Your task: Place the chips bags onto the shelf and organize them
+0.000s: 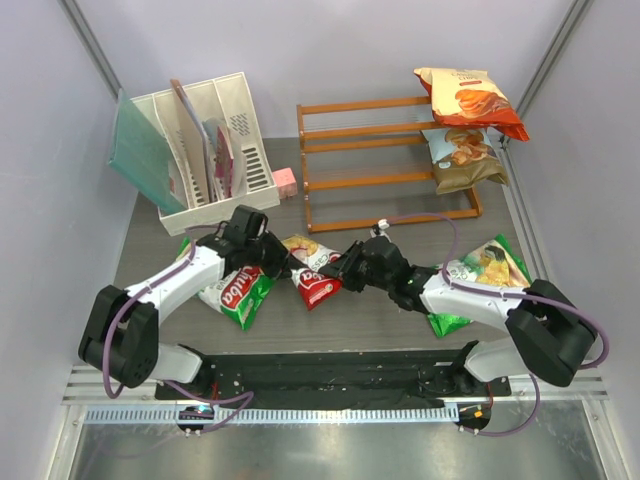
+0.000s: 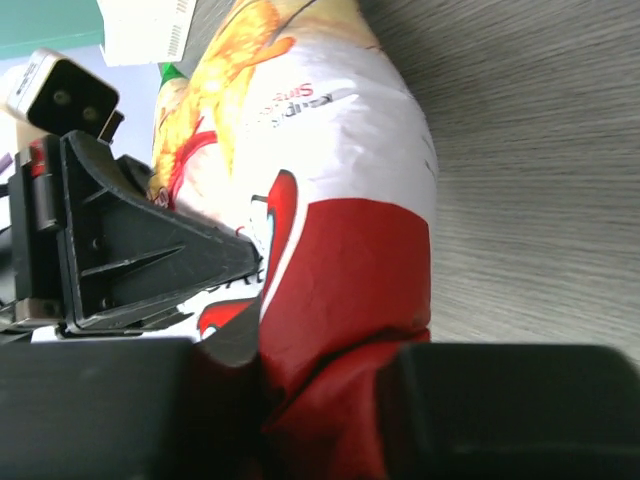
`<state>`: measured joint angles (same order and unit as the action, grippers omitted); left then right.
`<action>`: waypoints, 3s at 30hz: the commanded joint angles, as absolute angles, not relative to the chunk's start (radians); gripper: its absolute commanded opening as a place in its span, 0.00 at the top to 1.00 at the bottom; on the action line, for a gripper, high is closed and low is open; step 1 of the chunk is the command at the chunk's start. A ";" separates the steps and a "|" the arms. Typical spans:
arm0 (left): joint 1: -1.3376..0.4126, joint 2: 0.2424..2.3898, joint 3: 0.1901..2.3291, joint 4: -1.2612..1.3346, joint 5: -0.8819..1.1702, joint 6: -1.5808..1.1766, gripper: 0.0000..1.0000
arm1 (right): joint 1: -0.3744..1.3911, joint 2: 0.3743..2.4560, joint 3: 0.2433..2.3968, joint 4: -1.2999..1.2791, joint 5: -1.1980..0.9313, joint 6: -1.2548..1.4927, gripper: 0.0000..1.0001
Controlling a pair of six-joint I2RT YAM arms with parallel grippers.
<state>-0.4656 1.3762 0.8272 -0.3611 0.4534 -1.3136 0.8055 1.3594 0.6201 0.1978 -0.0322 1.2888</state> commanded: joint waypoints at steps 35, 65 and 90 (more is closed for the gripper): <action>-0.339 1.273 1.120 -0.810 0.206 -0.993 0.17 | 0.500 1.182 1.271 -0.299 -0.043 0.793 0.94; -0.311 1.344 1.144 -0.858 0.230 -0.934 0.18 | 0.463 1.371 1.145 0.199 0.150 0.859 0.97; -0.310 1.364 1.160 -0.934 0.212 -0.877 0.18 | 0.558 1.658 1.002 0.485 0.324 1.019 0.97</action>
<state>-0.3183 1.3651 1.1347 -0.9138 0.2180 -0.9077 0.5571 1.5982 0.9665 0.4568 0.3080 0.9924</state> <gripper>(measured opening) 0.823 0.034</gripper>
